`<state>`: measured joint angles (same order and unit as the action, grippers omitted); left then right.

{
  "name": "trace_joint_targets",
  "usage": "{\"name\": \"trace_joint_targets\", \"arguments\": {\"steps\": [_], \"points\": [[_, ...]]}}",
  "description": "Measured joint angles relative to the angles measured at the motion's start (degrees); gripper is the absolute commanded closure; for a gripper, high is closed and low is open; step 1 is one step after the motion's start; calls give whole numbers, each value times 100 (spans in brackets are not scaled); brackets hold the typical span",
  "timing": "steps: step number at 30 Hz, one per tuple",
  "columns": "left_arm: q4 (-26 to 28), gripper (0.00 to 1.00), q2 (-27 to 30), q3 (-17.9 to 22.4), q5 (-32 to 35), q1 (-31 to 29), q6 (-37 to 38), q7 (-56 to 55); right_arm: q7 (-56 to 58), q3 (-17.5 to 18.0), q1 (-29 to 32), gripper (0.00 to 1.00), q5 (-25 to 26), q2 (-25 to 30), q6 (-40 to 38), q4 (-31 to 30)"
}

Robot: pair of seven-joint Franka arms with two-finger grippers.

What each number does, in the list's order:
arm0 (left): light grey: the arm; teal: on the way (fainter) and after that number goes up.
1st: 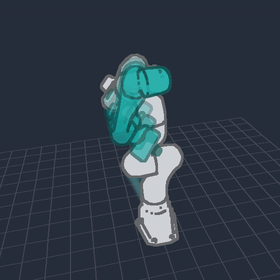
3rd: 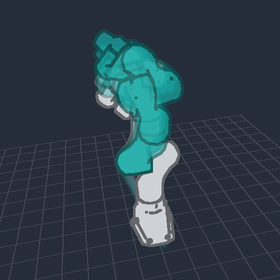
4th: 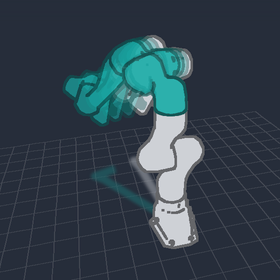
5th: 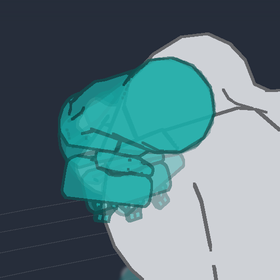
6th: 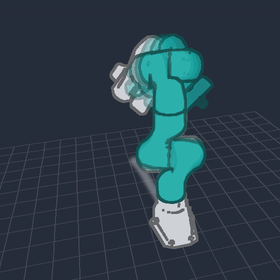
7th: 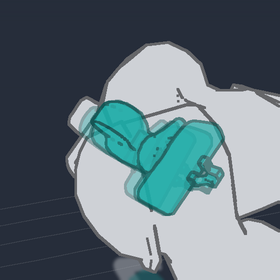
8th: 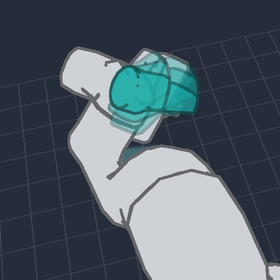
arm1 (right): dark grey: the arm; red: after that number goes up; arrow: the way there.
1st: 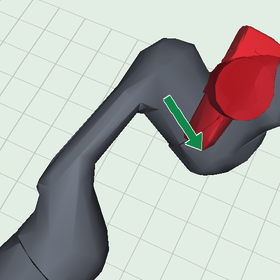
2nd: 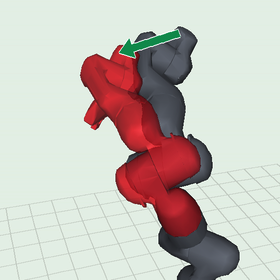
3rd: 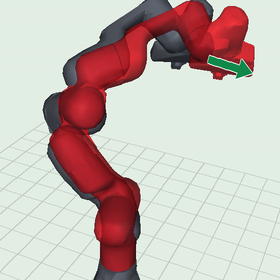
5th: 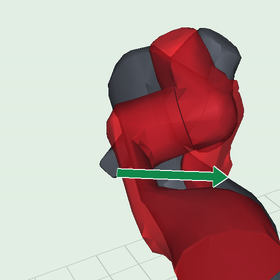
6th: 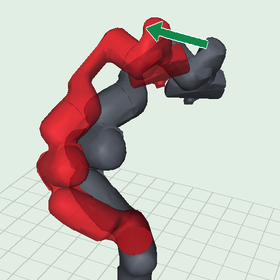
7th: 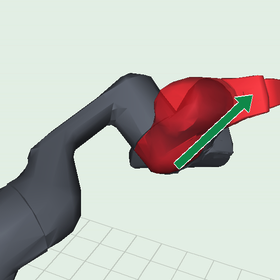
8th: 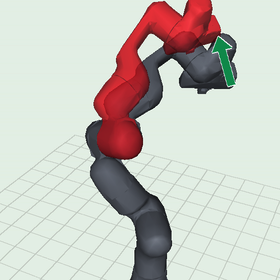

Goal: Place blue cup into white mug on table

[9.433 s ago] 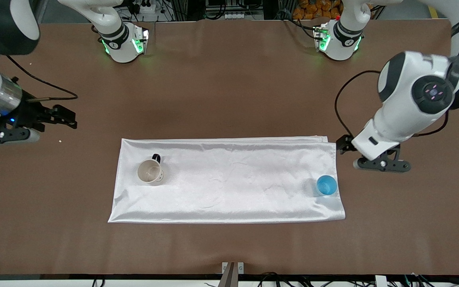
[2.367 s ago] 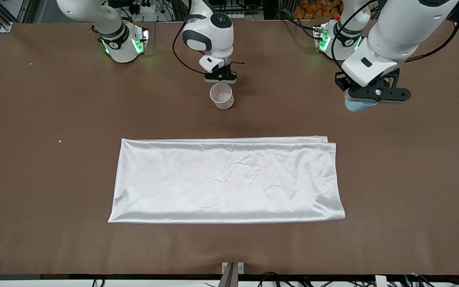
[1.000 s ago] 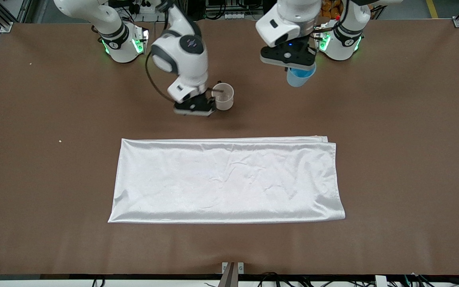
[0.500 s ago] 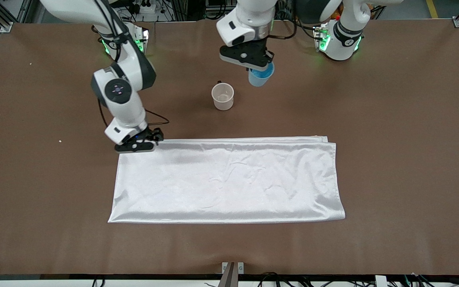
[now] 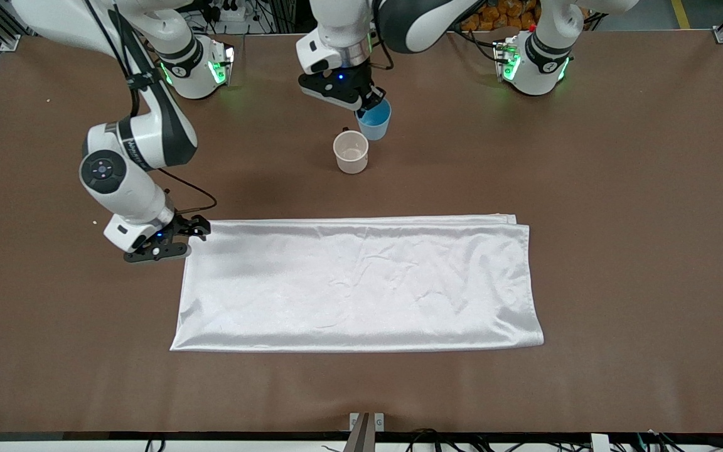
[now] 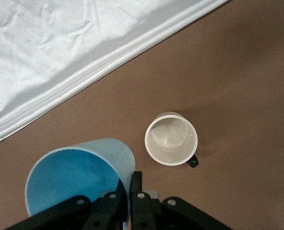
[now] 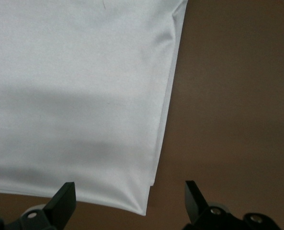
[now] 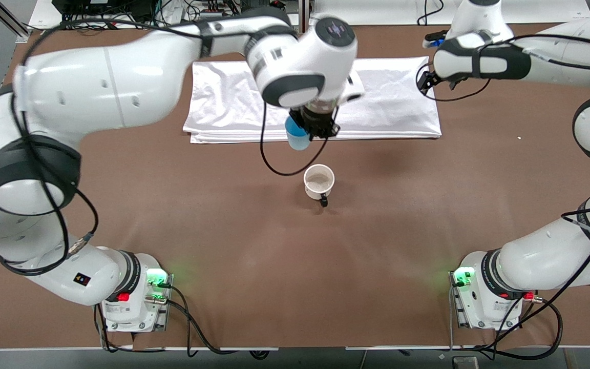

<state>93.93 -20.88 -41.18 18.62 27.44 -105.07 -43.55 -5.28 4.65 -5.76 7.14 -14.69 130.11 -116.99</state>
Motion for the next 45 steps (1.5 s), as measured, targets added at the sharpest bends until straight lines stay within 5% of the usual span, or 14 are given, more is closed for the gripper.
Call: {"name": "trace_joint_targets", "arguments": {"steps": [7,28,45], "points": [[6,100,-473,2,422,321,-311,-357,29,17,9,0,-24,31,-1285,963],[7,100,-1232,5,945,497,-898,-480,150,75,9,0,-33,81,-2809,2953],[181,100,-1441,6,1186,647,-1182,-768,249,63,12,0,-35,87,-3424,3546]]}}
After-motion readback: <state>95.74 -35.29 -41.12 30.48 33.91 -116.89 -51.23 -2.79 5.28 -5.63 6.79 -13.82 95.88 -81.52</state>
